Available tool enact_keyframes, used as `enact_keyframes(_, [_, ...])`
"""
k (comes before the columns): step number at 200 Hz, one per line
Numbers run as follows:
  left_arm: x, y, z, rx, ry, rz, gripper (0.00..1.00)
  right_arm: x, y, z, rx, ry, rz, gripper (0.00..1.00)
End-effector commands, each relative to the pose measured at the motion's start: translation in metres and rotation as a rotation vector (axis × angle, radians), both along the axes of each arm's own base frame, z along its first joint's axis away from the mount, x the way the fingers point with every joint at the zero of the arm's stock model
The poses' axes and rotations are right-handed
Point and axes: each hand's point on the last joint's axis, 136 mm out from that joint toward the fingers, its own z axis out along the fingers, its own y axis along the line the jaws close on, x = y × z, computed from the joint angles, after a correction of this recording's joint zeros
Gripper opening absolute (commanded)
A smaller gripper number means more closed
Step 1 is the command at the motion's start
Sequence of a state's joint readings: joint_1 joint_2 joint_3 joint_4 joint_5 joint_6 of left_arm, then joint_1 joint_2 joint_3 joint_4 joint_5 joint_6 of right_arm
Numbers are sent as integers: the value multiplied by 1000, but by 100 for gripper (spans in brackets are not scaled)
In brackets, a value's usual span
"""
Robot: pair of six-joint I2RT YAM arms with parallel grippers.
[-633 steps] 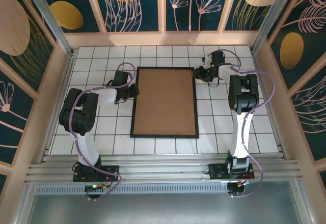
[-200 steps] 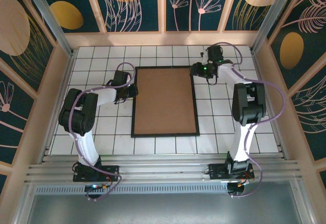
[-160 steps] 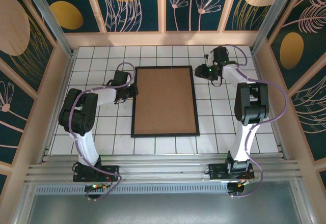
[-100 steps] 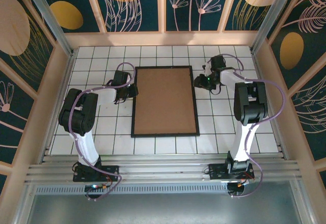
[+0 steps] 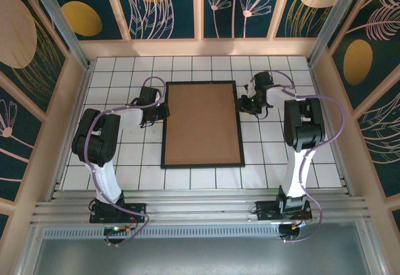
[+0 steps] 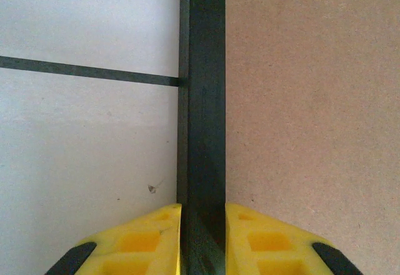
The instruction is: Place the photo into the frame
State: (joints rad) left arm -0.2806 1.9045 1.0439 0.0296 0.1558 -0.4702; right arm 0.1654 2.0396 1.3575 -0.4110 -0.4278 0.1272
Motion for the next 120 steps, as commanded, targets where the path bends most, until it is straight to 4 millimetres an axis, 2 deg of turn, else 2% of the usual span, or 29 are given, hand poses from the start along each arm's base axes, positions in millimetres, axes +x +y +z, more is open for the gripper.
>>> enact_keyframes(1, [-9, -1, -8, 19, 40, -30, 23, -3, 1, -11, -24, 22, 22, 35])
enact_keyframes(64, [-9, -3, -10, 11, 45, -34, 22, -7, 17, -18, -28, 36, 61, 36])
enact_keyframes(120, [-10, -6, -11, 0, 50, -47, 23, -21, 30, -29, -89, 64, 94, 39])
